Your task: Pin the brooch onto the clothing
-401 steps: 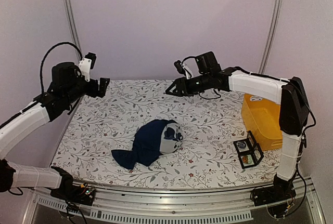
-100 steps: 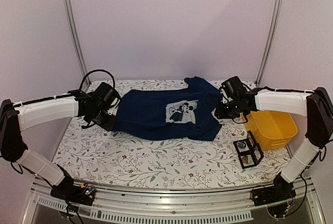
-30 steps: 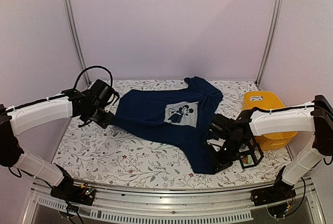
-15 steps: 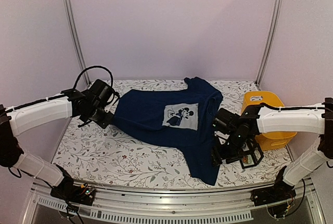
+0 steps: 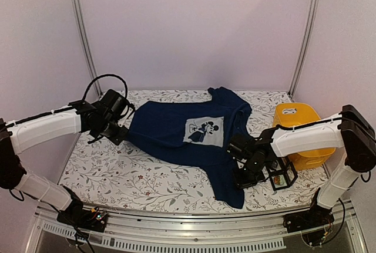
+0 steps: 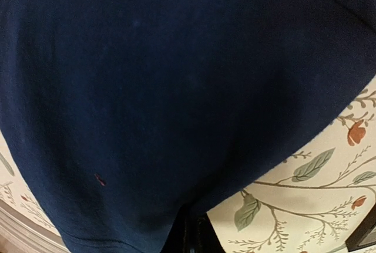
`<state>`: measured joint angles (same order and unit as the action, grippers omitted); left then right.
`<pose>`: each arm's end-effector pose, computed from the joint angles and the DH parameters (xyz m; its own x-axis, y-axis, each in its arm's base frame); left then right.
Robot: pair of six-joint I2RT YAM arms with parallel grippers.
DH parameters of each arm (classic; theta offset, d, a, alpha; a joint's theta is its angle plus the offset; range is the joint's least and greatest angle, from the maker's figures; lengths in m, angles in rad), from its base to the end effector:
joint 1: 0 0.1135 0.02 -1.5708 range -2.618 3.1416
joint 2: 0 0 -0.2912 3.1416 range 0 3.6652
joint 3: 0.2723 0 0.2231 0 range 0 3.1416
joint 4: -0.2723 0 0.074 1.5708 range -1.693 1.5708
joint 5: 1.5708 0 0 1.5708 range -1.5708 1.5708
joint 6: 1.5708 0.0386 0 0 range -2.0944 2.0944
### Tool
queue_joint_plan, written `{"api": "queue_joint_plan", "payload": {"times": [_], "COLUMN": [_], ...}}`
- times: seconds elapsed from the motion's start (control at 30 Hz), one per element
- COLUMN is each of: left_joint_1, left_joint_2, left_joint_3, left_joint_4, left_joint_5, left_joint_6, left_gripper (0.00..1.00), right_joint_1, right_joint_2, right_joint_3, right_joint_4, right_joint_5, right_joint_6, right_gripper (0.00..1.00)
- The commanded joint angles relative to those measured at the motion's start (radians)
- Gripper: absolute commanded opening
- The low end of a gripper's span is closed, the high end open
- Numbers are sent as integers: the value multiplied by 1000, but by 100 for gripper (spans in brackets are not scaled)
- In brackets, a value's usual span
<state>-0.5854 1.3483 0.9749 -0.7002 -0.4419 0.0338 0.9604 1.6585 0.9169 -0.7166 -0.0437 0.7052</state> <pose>0.2005 -0.1131 0.2793 -0.7210 0.5146 -0.4640 0.3540 0.8492 0.3918 0.1460 0.2117 0.1908 -0.9662 -0.2514 -0.0574 -0.2563 0.9608 0.1059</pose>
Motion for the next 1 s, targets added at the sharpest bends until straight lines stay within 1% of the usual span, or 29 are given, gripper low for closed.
{"api": "queue_joint_plan", "payload": {"times": [0.0, 0.07, 0.13, 0.2, 0.3, 0.4, 0.43, 0.5, 0.57, 0.63, 0.7, 0.73, 0.77, 0.83, 0.87, 0.93, 0.97], "left_joint_1": [-4, -5, -6, -17, -59, -120, -140, -173, -193, -193, -173, -142, -81, 24, 57, 103, 132], "left_joint_2": [-29, -46, -73, -111, -189, -267, -291, -325, -352, -362, -335, -306, -257, -170, -118, -8, 54], "left_joint_3": [-5, -5, 9, 47, 100, 126, 136, 157, 165, 155, 153, 160, 169, 203, 228, 315, 386], "left_joint_4": [7, 6, -6, -52, -123, -168, -184, -219, -231, -205, -137, -87, -31, 67, 113, 164, 184], "left_joint_5": [-17, -35, -69, -110, -122, -101, -74, -6, 4, -51, -110, -85, -38, 99, 119, 91, 75], "left_joint_6": [7, 4, -10, -53, -114, -152, -182, -227, -244, -214, -151, -110, -73, -37, -19, 19, 38], "left_gripper": [0, 0, 0, 0, 0, 0, 0, 0, 0, 0, 0, 0, 0, 0, 0, 0, 0], "right_joint_1": [2, -18, -34, -40, -42, -40, -41, -42, -42, -58, -153, -216, -298, -398, -441, -507, -539], "right_joint_2": [52, 16, -69, -163, -315, -446, -508, -576, -614, -604, -540, -496, -437, -351, -311, -191, -123], "right_joint_3": [-23, -12, 0, 46, 148, 239, 258, 273, 284, 311, 353, 374, 397, 448, 511, 659, 762], "right_joint_4": [79, 51, -1, -106, -307, -449, -473, -495, -504, -489, -422, -375, -313, -188, -130, -40, -8], "right_joint_5": [-1, 14, 34, 82, 121, 71, 39, -22, -32, 4, -6, -28, -63, -136, -155, -145, -127], "right_joint_6": [1, -9, -17, -30, -30, 18, 49, 119, 154, 135, 39, -54, -106, -232, -265, -327, -371], "right_gripper": [0, 0, 0, 0, 0, 0, 0, 0, 0, 0, 0, 0, 0, 0, 0, 0, 0]}}
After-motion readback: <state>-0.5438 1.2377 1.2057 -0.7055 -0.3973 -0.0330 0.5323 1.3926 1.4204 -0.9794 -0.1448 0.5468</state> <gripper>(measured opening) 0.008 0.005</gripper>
